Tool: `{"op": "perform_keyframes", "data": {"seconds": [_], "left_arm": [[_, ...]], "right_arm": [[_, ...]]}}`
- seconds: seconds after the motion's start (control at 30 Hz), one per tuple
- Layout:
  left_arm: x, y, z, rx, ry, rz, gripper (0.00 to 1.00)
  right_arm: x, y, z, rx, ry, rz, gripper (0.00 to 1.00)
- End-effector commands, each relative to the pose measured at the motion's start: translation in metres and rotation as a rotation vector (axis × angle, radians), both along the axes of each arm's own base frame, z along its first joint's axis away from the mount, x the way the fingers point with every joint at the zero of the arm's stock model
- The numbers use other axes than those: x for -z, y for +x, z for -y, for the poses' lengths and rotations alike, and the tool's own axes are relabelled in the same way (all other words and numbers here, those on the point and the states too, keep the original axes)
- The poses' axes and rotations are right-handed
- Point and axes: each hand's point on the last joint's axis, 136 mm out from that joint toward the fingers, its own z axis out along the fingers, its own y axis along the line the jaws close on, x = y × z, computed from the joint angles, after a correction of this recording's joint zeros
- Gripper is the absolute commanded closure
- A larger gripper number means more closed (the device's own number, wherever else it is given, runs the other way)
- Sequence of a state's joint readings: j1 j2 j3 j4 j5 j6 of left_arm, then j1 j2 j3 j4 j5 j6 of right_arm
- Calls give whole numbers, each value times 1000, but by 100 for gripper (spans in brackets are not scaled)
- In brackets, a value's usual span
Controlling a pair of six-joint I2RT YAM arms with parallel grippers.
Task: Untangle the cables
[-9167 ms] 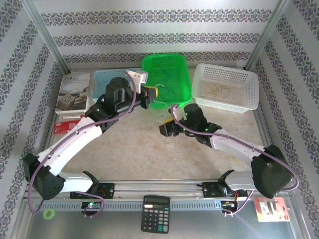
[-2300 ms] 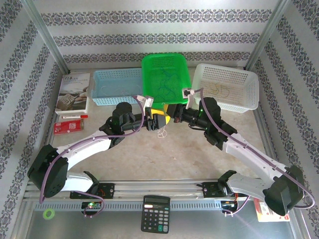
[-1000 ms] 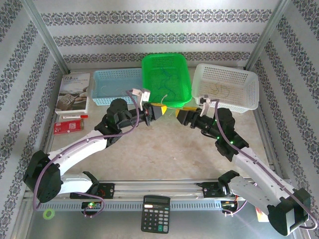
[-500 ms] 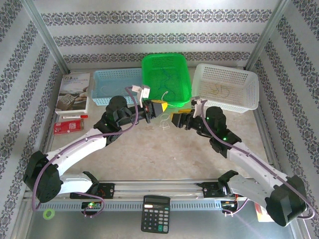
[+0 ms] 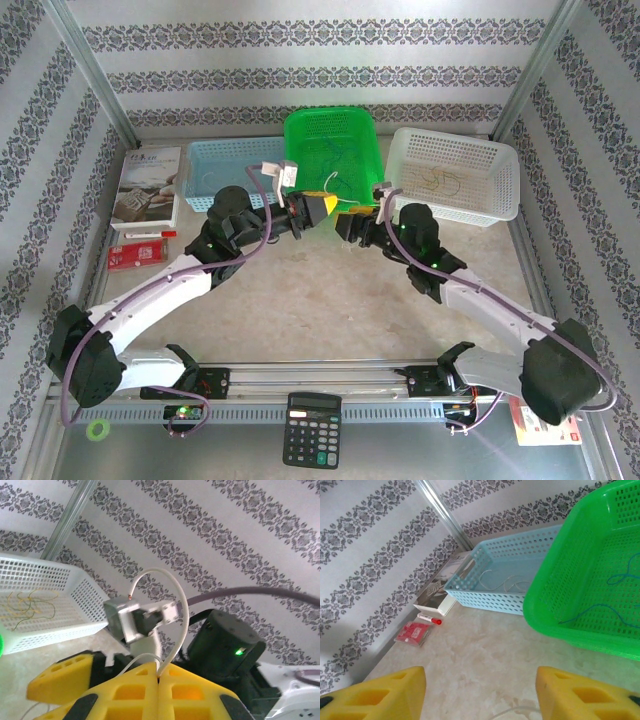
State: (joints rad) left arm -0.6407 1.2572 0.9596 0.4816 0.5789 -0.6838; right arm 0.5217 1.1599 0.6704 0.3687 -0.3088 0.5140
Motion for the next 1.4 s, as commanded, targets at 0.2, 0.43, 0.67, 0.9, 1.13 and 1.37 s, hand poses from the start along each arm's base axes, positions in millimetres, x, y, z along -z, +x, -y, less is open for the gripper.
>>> {"op": "perform_keyframes", "data": {"seconds": [0.2,0.43,0.67,0.9,1.13,1.37], "left_arm": [[-92,-19,-13,9,-186,111,100],[-118,-21,-21,-28,-194,149,100],[-133,-22,-24,-43,-180,179,100],[-124,-19,-22,-44,-166,167,100],[-109,-11,-15,-45,-142,155,100],[-104,-4,-11,-51,-121,155,100]], "right_arm": [[32,22,4,88,2,6,72],[65,27,12,139,-16,-45,72],[81,25,21,163,-10,-80,79],[58,13,13,93,41,-58,74],[31,2,8,42,63,-17,65],[21,-7,14,46,72,0,46]]}}
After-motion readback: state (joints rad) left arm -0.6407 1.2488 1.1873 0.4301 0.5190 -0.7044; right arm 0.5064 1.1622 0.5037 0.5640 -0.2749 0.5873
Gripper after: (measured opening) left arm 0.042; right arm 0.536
